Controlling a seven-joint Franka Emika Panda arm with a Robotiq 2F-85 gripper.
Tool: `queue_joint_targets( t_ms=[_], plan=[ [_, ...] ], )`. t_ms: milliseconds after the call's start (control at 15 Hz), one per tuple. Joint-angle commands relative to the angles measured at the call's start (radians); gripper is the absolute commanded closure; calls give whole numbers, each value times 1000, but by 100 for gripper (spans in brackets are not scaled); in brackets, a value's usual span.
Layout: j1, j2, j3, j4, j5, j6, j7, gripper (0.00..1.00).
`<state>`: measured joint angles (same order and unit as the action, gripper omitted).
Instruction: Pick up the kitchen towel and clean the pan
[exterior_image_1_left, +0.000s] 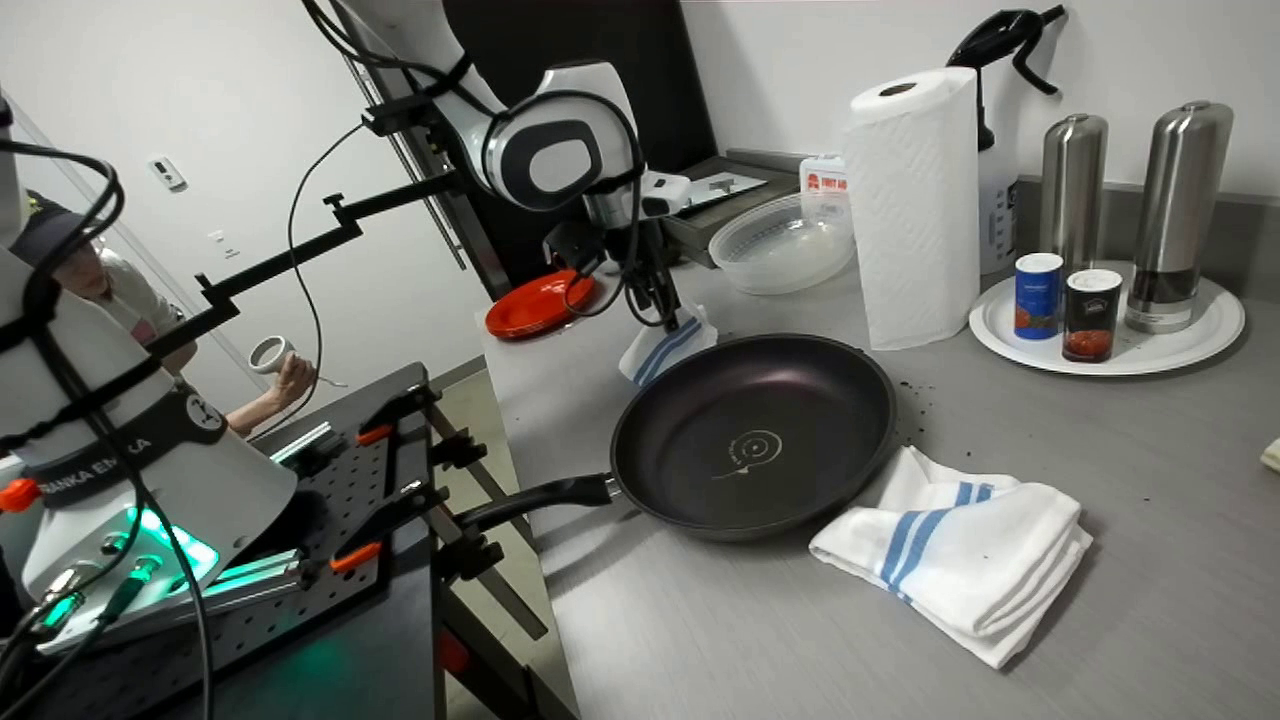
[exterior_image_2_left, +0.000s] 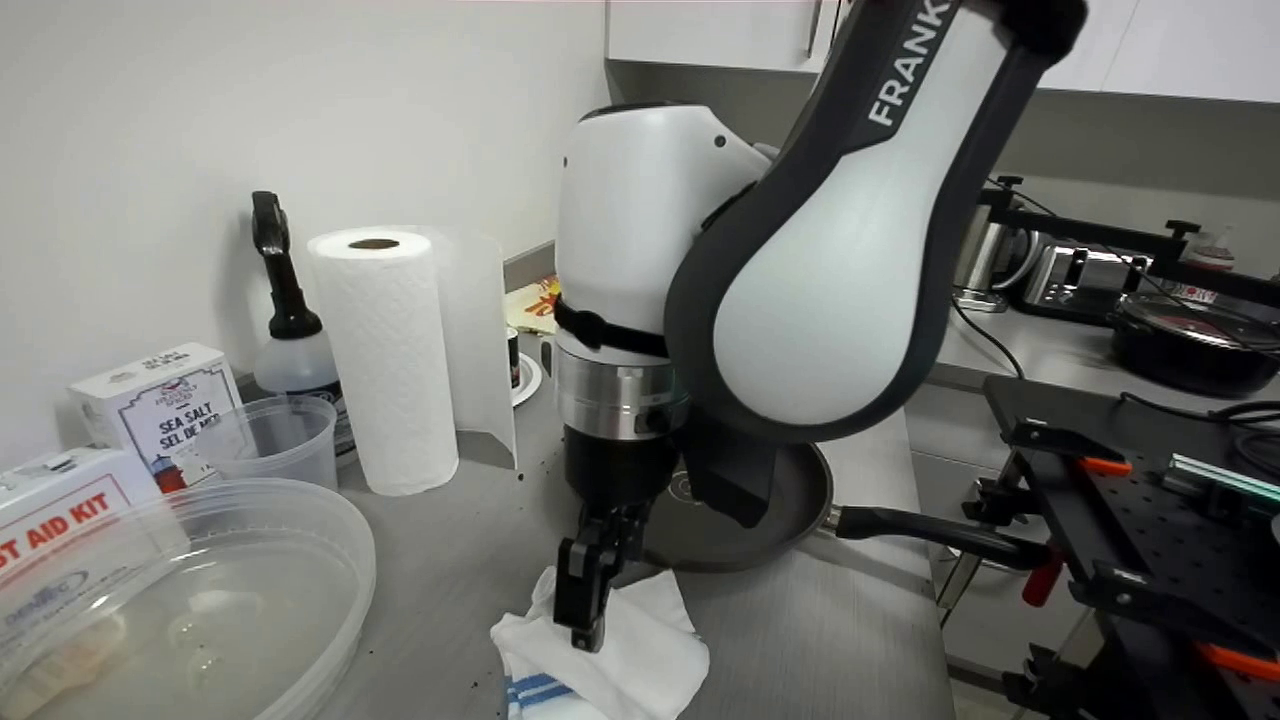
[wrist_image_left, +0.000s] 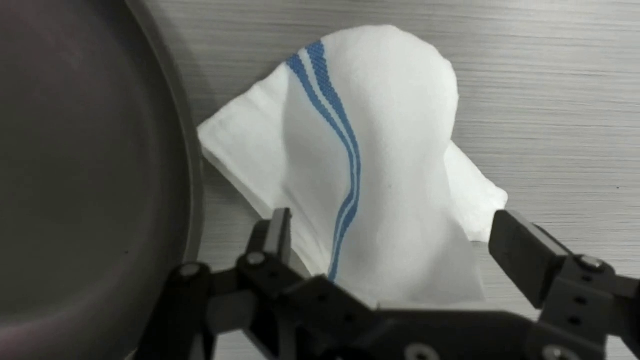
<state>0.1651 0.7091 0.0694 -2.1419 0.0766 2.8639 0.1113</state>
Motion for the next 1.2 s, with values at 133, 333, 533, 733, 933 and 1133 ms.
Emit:
queue_joint_targets(
  t_ms=[133, 333, 533, 733, 933, 1133],
  plan=[
    [20, 26, 21, 24, 18, 13, 55, 0],
    [29, 46, 14, 29, 17, 17, 72, 0],
    [33, 81, 11, 43, 19, 20, 85, 0],
    [39, 118, 10, 70, 20, 19, 95, 0],
    [47, 156, 12, 108, 22, 16, 107, 0],
    [57, 187, 13, 138, 20, 14, 111, 0]
  ],
)
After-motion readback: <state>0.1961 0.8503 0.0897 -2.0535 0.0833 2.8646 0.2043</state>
